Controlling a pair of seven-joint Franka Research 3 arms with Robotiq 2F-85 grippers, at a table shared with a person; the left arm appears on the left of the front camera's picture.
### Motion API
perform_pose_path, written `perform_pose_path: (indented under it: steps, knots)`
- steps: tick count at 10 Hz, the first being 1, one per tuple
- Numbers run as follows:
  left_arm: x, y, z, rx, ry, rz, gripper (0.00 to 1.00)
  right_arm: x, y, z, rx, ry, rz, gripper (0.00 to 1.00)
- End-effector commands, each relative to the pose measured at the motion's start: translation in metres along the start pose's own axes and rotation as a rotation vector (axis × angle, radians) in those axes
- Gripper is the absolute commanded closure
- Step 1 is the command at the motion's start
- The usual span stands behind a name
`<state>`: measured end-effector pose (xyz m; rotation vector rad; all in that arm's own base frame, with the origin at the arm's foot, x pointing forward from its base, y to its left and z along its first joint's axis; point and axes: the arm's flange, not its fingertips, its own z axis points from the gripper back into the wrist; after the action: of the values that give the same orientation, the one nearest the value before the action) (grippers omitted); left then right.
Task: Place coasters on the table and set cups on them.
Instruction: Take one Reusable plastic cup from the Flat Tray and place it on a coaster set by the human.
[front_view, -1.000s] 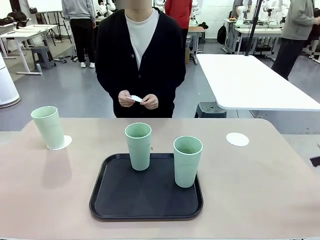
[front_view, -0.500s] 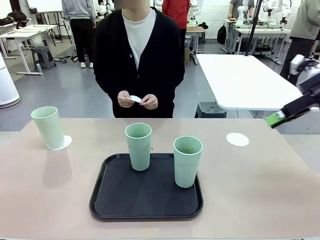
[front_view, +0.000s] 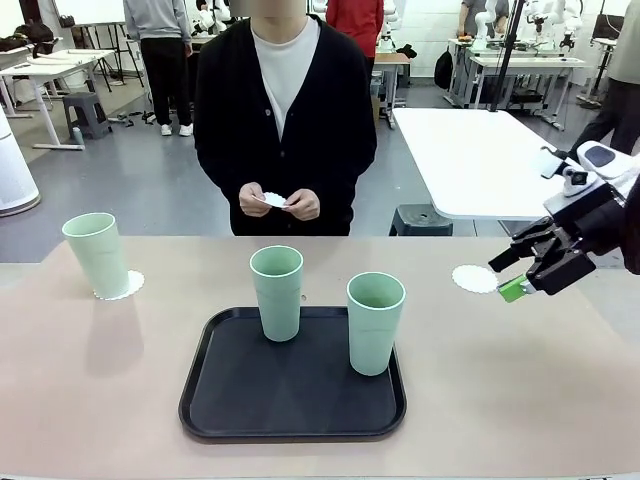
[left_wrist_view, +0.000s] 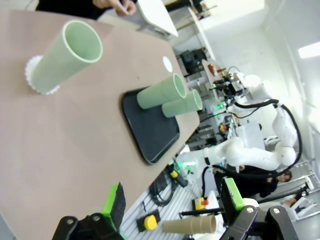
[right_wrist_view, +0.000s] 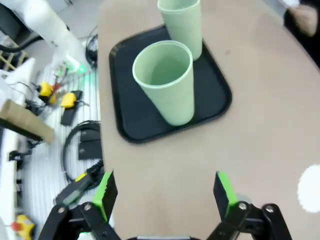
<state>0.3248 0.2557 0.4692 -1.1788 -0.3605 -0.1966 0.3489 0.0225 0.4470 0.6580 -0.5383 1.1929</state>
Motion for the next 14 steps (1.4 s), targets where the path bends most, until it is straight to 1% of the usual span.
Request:
perform_pose_path:
  steps: [1,3,4,5,6,8,9,13,14]
  knots:
    - [-0.001,-0.001,0.003,-0.004,0.002,0.0,0.0,-0.012,0.007,-0.002,-0.007,-0.162,0.064,0.0]
    - [-0.001,-0.001,0.003,-0.004,0.002,0.0,0.0,-0.03,0.004,0.003,0.124,-0.329,0.037,0.0]
    - [-0.001,-0.001,0.003,-0.004,0.002,0.0,0.0,-0.04,0.0,0.006,0.156,-0.379,0.033,0.0]
    - [-0.001,-0.001,0.003,-0.004,0.002,0.0,0.0,-0.05,-0.005,0.006,0.162,-0.411,0.025,0.0]
    - [-0.001,-0.001,0.003,-0.004,0.002,0.0,0.0,-0.064,-0.007,0.002,0.185,-0.464,-0.005,0.0]
    - [-0.001,-0.001,0.003,-0.004,0.002,0.0,0.0,-0.08,-0.015,-0.007,0.161,-0.463,-0.009,0.0]
    - [-0.001,-0.001,0.003,-0.004,0.002,0.0,0.0,-0.062,-0.011,0.009,0.179,-0.44,-0.011,0.0]
    - [-0.001,-0.001,0.003,-0.004,0.002,0.0,0.0,-0.062,-0.011,0.009,0.179,-0.44,-0.011,0.0]
    - [-0.001,-0.001,0.003,-0.004,0.002,0.0,0.0,-0.067,-0.012,0.006,0.181,-0.424,0.003,0.0]
